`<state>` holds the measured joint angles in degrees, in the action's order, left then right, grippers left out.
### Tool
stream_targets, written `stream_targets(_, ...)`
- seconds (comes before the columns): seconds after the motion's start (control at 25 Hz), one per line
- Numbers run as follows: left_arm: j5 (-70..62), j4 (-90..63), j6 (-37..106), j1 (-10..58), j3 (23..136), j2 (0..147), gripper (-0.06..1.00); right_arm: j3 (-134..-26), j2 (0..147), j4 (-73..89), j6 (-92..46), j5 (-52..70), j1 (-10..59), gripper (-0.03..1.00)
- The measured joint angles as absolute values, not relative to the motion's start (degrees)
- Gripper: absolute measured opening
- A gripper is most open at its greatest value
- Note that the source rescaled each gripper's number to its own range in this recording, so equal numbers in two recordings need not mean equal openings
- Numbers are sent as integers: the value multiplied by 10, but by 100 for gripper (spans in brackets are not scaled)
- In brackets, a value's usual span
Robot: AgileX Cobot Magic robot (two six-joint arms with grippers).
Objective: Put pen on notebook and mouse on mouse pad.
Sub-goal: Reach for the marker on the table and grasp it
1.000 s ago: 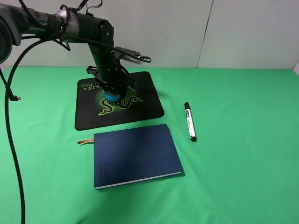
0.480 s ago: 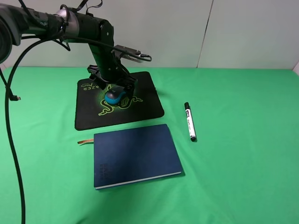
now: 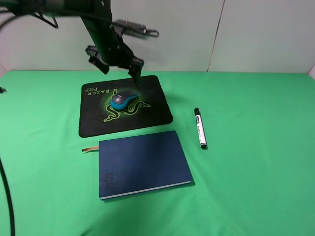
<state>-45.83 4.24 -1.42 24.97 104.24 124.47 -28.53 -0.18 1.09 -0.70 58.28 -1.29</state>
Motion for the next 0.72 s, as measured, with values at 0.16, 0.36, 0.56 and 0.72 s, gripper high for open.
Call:
stream_targets(0.16,-522,42,-14,250,1042,1180,99,-285,-2,11,-7,583,-13,100)
stream_targets(0.36,-612,43,-14,250,1042,1101,98,-285,-2,11,-7,583,-13,100)
stream_targets(0.56,-671,43,-14,250,1043,1031,98,-285,-2,11,-7,583,-13,100)
stream_targets(0.72,-671,43,-14,250,1028,981,96,-285,-2,11,-7,583,-13,100)
